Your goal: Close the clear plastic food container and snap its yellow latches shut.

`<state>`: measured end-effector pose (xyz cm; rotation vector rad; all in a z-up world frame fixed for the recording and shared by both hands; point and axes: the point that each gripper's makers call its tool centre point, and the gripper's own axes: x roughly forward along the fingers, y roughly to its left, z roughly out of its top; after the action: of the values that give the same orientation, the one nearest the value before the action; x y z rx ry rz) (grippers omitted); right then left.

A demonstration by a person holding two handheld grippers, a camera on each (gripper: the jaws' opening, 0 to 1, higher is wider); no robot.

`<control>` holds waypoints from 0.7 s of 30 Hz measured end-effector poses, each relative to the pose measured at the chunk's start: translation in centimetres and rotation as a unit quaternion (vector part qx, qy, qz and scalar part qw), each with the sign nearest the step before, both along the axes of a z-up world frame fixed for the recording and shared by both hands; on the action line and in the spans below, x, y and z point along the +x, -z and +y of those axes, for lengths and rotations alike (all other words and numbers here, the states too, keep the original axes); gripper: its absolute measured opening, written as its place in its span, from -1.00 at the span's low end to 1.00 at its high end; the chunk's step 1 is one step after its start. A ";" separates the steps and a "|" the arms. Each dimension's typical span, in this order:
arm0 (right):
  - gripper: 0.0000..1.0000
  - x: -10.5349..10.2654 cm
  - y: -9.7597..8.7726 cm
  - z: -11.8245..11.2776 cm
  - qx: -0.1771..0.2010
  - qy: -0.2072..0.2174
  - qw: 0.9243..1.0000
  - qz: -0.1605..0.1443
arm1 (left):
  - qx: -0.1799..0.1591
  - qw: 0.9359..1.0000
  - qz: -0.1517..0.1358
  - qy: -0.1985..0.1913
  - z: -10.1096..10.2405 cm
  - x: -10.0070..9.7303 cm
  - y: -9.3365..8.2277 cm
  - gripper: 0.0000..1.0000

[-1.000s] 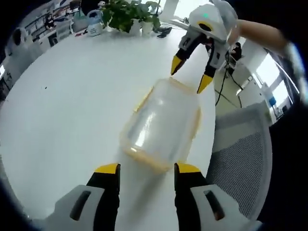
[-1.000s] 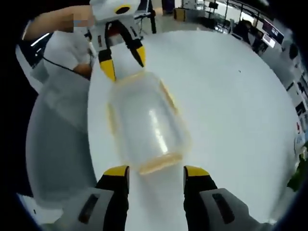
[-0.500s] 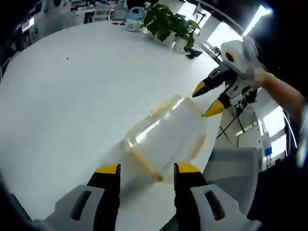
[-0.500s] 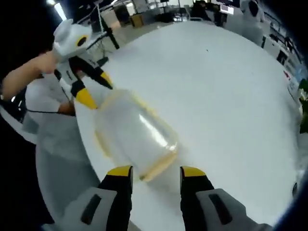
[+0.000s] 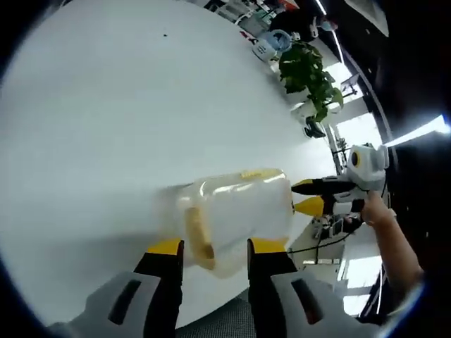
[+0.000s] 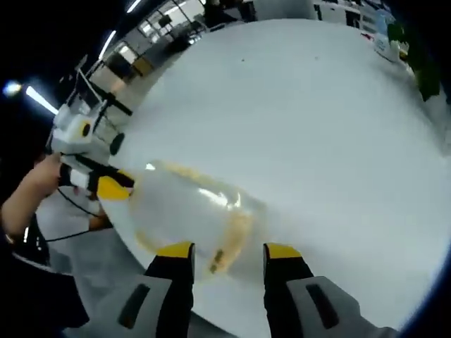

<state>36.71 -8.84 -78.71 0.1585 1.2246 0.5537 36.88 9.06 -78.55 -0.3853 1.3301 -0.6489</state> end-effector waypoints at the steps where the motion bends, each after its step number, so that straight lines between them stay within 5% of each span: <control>1: -0.26 0.1 -0.1 -0.1 0.003 0.009 1.000 0.002 | -0.002 1.000 0.002 -0.003 0.0 0.0 0.0 -0.31; 21: -0.38 0.1 0.3 0.9 -0.007 -0.009 1.000 -0.002 | 0.001 1.000 -0.004 -0.002 0.1 -0.2 0.7 -0.36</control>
<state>36.79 -7.95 -79.05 0.1349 1.2262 0.5601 36.67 9.16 -79.24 -0.3841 1.3207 -0.6453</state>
